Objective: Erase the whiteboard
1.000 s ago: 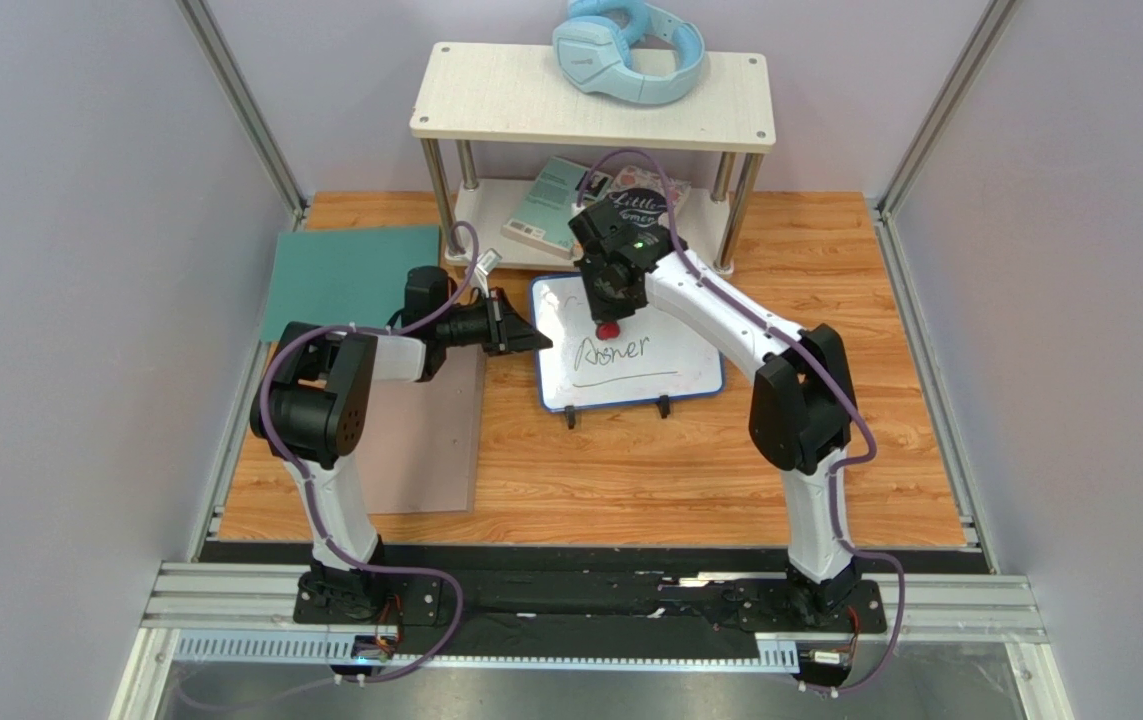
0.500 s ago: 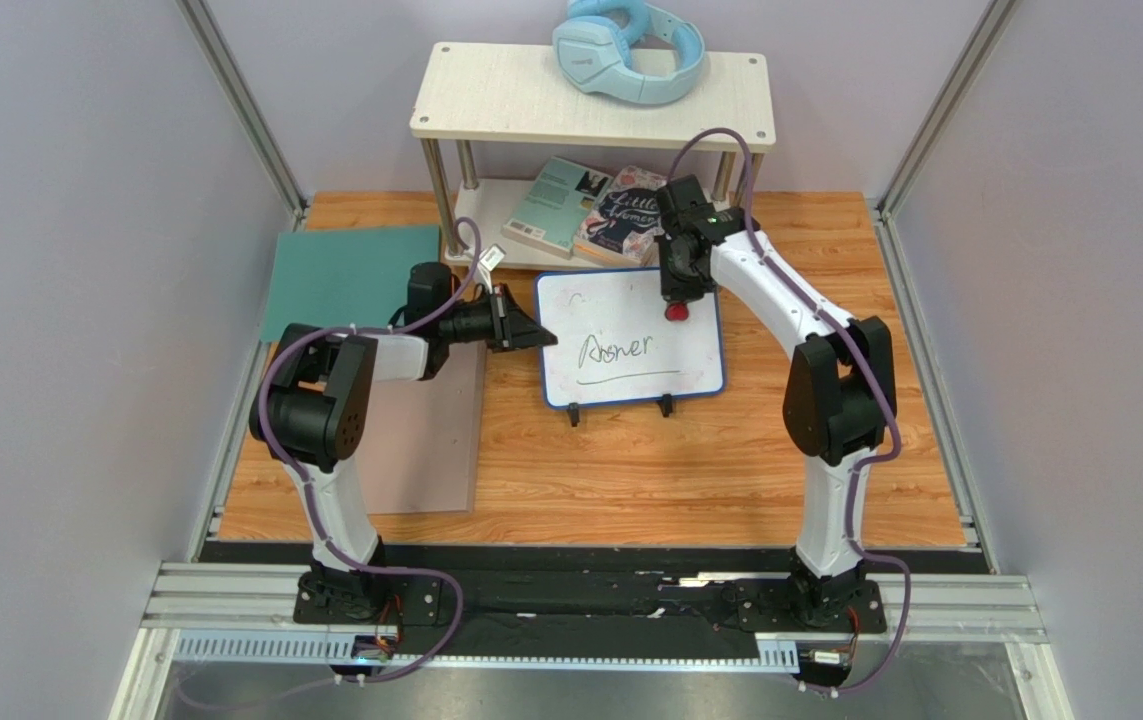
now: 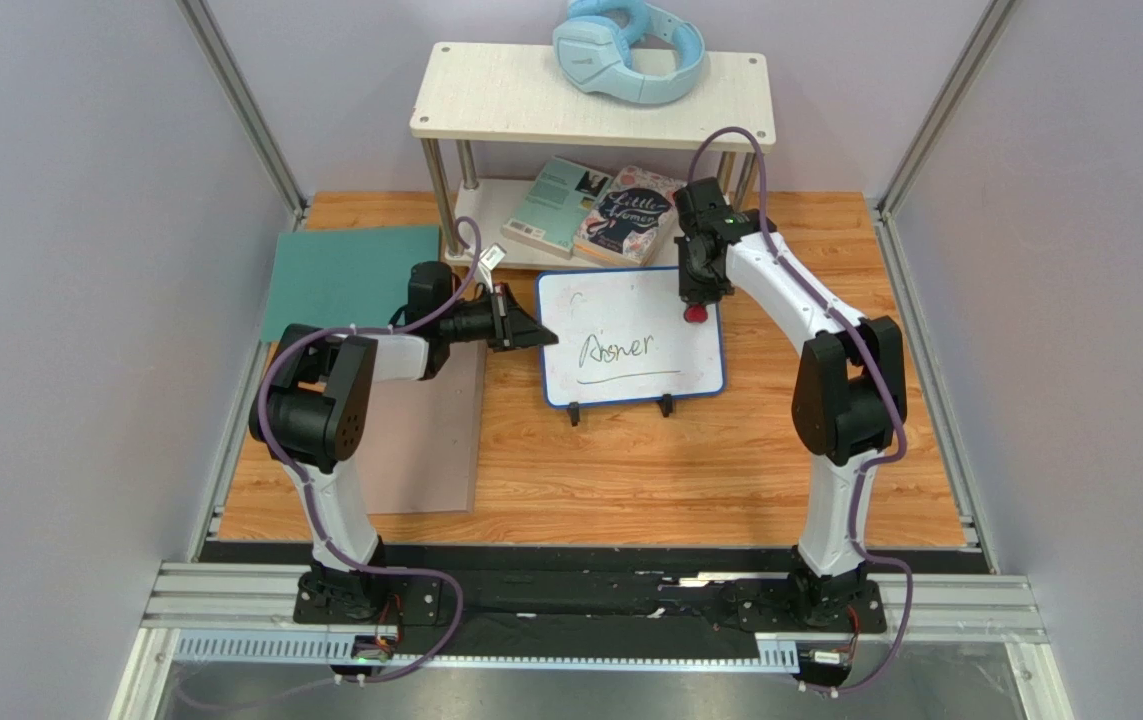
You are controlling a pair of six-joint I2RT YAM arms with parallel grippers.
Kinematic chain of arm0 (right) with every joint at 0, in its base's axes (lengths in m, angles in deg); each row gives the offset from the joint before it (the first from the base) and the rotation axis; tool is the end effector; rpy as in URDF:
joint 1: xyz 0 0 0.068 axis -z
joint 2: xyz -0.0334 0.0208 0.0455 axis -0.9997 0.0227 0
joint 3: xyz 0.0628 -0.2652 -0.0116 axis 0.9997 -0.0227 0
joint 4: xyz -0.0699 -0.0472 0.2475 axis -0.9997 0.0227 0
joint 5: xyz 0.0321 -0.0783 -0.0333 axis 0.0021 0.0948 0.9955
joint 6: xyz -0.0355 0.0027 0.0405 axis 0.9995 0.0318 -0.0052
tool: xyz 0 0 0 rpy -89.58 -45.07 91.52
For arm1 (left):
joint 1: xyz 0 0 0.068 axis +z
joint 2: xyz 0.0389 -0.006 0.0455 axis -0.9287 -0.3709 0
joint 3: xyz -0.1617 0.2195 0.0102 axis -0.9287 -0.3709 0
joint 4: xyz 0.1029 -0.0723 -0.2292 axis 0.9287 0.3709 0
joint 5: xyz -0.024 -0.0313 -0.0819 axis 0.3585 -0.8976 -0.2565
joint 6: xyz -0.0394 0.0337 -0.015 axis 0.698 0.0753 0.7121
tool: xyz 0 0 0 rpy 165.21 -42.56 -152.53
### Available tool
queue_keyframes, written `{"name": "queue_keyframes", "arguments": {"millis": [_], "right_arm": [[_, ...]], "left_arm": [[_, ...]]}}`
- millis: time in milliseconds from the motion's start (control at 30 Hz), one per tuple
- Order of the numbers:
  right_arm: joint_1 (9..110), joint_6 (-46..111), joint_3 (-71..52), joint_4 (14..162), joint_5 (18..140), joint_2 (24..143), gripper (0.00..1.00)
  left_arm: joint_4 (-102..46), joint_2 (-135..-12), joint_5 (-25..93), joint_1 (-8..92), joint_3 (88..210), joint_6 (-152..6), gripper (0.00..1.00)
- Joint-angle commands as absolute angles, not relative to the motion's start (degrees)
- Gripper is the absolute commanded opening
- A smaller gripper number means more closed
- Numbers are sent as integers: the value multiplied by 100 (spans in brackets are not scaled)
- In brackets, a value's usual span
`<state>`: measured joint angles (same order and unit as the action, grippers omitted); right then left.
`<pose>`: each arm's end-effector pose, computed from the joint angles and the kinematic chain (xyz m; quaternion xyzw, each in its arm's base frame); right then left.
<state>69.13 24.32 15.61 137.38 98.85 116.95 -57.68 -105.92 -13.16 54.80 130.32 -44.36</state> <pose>0.4066 0.1367 0.2550 -0.0138 0.9696 -0.0307 0.2425 0.3623 -0.1168 0.1627 0.0842 0.7759 -0.5669 0.2636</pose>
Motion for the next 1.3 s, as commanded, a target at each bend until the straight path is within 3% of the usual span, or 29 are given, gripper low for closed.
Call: {"name": "queue_keyframes", "arguments": {"millis": [0, 233, 533, 933, 1267], "right_arm": [[7402, 2385, 1332, 13464, 10304, 11968, 0], [7324, 2587, 1104, 13184, 9970, 11732, 0], [6384, 2895, 1068, 12770, 9908, 11405, 0], [5250, 3080, 3071, 13753, 10409, 12794, 0], [4441, 3141, 2993, 13491, 10207, 12891, 0]], "left_arm": [[-5548, -10598, -773, 5478, 13022, -5106, 0], [-5539, -10615, -782, 5470, 13031, -5106, 0], [-5539, -10624, -808, 5478, 13040, -5114, 0], [-5539, -10607, -843, 5470, 13040, -5141, 0], [-5539, -10615, -835, 5461, 13040, -5141, 0]]}}
